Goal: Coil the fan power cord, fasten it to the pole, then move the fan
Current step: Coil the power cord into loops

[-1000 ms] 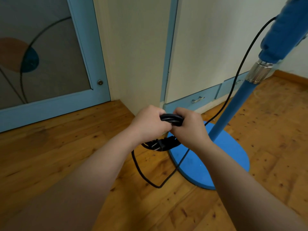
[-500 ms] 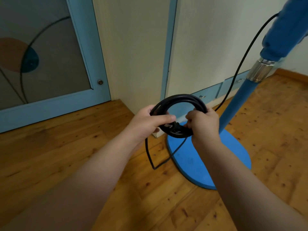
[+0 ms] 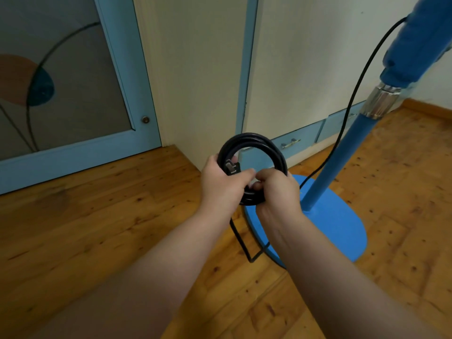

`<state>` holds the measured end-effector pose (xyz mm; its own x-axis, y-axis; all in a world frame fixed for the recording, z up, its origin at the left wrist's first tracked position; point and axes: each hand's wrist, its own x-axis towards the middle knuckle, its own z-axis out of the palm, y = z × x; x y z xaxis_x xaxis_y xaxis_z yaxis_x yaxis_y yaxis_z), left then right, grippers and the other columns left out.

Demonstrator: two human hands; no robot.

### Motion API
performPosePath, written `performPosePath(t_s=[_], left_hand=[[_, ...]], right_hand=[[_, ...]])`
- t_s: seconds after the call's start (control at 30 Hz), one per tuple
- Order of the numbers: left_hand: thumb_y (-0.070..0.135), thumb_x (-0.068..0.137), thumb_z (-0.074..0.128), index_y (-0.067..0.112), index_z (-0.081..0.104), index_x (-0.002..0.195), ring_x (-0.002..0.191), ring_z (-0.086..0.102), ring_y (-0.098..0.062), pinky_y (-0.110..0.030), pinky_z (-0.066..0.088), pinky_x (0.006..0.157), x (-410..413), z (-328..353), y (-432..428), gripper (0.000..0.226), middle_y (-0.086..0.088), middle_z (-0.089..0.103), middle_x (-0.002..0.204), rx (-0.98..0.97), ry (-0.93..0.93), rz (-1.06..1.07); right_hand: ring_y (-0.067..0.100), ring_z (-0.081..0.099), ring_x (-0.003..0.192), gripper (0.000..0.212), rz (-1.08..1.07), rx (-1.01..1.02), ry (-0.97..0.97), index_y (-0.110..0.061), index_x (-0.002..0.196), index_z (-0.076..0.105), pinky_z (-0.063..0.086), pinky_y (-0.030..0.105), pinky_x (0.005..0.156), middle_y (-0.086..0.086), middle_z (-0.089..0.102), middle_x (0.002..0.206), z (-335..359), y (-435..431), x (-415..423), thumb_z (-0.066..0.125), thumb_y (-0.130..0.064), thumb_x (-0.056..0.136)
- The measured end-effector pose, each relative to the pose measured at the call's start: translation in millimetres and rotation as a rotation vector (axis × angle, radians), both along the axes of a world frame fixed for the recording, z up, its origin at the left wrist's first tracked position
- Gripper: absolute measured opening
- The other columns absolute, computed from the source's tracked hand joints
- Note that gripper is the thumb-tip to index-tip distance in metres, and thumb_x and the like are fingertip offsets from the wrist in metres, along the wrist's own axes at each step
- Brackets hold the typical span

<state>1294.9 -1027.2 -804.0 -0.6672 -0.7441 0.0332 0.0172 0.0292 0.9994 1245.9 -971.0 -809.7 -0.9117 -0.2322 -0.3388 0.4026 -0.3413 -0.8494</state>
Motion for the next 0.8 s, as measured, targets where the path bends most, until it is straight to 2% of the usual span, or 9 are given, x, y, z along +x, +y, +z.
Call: performPosePath(t_s=[0.1,0.17,0.27,0.33,0.43,0.57,0.7,0.77,0.8], left_hand=[[-0.002,0.071,0.066,0.02,0.053,0.087,0.08,0.061,-0.016,-0.025,0.05,0.067,0.7,2.2,-7.7,0.031,0.002,0.058,0.086,0.07,0.022,0.024],[-0.003,0.069,0.067,0.019,0.053,0.085,0.078,0.063,-0.019,-0.031,0.054,0.073,3.0,5.5,-12.8,0.03,-0.004,0.06,0.084,0.03,0.023,-0.014],[-0.005,0.074,0.065,0.012,0.051,0.09,0.055,0.059,-0.012,-0.027,0.053,0.062,6.1,10.2,-17.6,0.027,-0.004,0.056,0.068,0.02,0.054,-0.102],[-0.004,0.076,0.064,0.014,0.051,0.09,0.051,0.054,-0.013,-0.031,0.052,0.06,7.3,13.3,-22.9,0.026,-0.004,0.054,0.072,-0.01,0.045,-0.119],[0.001,0.077,0.065,0.019,0.052,0.089,0.053,0.053,-0.013,-0.032,0.052,0.06,8.8,16.3,-34.5,0.025,-0.003,0.056,0.079,-0.225,-0.065,-0.162],[0.004,0.075,0.067,0.016,0.055,0.091,0.062,0.054,-0.014,-0.032,0.045,0.06,12.0,17.9,-36.8,0.023,0.002,0.056,0.071,-0.454,-0.204,-0.327],[0.0,0.074,0.065,0.018,0.055,0.088,0.056,0.052,-0.012,-0.028,0.042,0.056,12.4,16.9,-32.4,0.025,0.0,0.054,0.066,-0.452,-0.21,-0.381],[0.001,0.075,0.067,0.016,0.056,0.092,0.055,0.054,-0.011,-0.025,0.046,0.052,11.1,16.8,-29.8,0.026,-0.001,0.056,0.068,-0.429,-0.203,-0.366],[0.003,0.074,0.07,0.014,0.057,0.095,0.058,0.057,-0.012,-0.026,0.05,0.055,9.9,16.5,-28.7,0.027,-0.002,0.059,0.072,-0.398,-0.193,-0.338]], right_hand=[[0.014,0.044,0.043,0.024,0.018,-0.091,-0.038,-0.014,0.077,0.047,0.045,0.033,0.064,0.004,0.041,0.05,-0.1,-3.9,5.0,0.047,0.01,0.081],[0.013,0.046,0.044,0.023,0.041,-0.169,-0.044,-0.012,0.079,0.047,0.047,0.033,0.067,0.003,0.045,0.047,-1.3,-5.2,6.9,0.049,0.011,0.081],[0.022,0.057,0.068,0.014,0.114,-0.144,-0.009,-0.004,0.09,0.054,0.051,0.04,0.084,0.009,0.055,0.064,-7.0,-5.2,5.2,0.056,0.005,0.08],[0.023,0.058,0.077,0.01,0.233,0.023,0.069,-0.006,0.085,0.055,0.051,0.042,0.087,0.008,0.056,0.072,-9.5,-2.4,-0.3,0.062,-0.003,0.079],[0.02,0.059,0.076,0.017,0.394,0.234,0.279,-0.011,0.083,0.055,0.051,0.038,0.08,0.003,0.057,0.073,-5.4,6.0,-9.4,0.069,-0.006,0.074],[0.015,0.061,0.07,0.02,0.389,0.325,0.555,-0.012,0.086,0.058,0.053,0.03,0.072,0.002,0.062,0.075,8.3,16.1,-18.8,0.068,0.0,0.074],[0.013,0.044,0.043,0.012,0.474,0.296,0.545,0.002,0.09,0.062,0.044,0.029,0.047,-0.002,0.046,0.048,7.5,18.0,-17.7,0.062,0.0,0.078],[0.011,0.034,0.037,0.007,0.434,0.243,0.478,-0.004,0.08,0.06,0.033,0.027,0.041,-0.005,0.038,0.04,6.5,17.7,-16.5,0.058,0.003,0.078],[0.01,0.032,0.035,0.013,0.401,0.22,0.437,-0.008,0.073,0.057,0.029,0.026,0.041,-0.006,0.036,0.038,6.4,17.1,-16.2,0.056,0.004,0.078]])
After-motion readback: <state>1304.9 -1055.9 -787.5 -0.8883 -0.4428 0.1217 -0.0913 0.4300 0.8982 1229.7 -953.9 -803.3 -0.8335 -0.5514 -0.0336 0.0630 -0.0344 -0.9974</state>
